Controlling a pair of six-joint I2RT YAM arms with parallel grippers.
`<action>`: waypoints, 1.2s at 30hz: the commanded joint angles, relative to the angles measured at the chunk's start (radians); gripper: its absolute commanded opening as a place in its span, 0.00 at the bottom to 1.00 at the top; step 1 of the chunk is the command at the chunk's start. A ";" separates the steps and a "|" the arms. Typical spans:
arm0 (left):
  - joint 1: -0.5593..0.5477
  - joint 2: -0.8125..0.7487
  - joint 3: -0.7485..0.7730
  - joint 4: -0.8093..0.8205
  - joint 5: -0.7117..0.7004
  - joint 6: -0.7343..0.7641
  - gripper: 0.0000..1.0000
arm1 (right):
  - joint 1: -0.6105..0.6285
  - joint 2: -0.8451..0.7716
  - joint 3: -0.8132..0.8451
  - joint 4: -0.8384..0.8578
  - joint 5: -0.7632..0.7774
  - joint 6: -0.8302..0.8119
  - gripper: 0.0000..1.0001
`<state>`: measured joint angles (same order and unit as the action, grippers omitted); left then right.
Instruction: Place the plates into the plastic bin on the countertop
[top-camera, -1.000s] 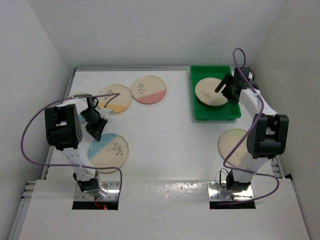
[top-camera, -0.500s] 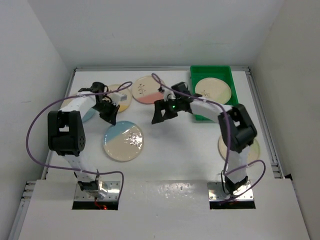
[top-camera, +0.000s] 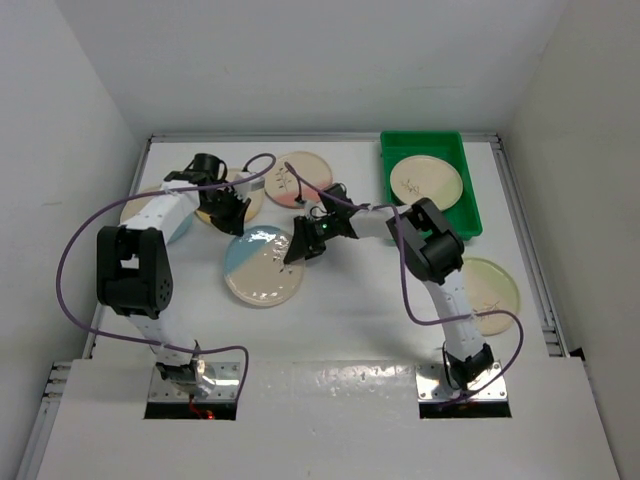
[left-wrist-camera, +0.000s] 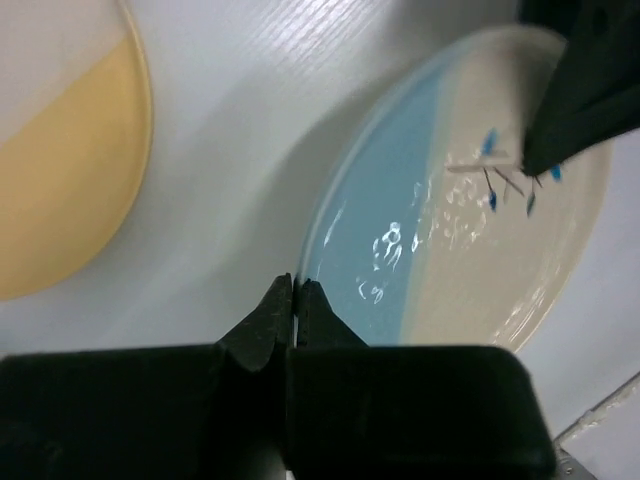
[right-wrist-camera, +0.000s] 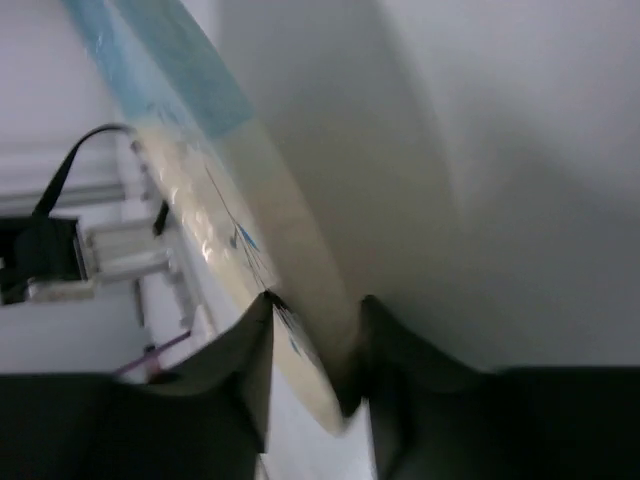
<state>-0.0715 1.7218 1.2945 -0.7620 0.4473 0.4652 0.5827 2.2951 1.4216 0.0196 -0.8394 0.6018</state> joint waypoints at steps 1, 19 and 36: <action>-0.014 -0.024 0.006 0.036 0.019 -0.010 0.00 | 0.054 0.007 -0.007 0.097 -0.086 0.070 0.27; 0.246 -0.004 0.246 0.101 -0.291 -0.264 0.66 | -0.550 -0.514 -0.191 0.240 0.107 0.334 0.00; 0.467 0.122 0.223 0.139 -0.473 -0.401 0.70 | -0.810 -0.404 -0.239 0.134 0.433 0.449 0.00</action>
<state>0.3744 1.8645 1.5272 -0.6453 -0.0181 0.0700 -0.2428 1.9198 1.1477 0.0975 -0.3935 1.0653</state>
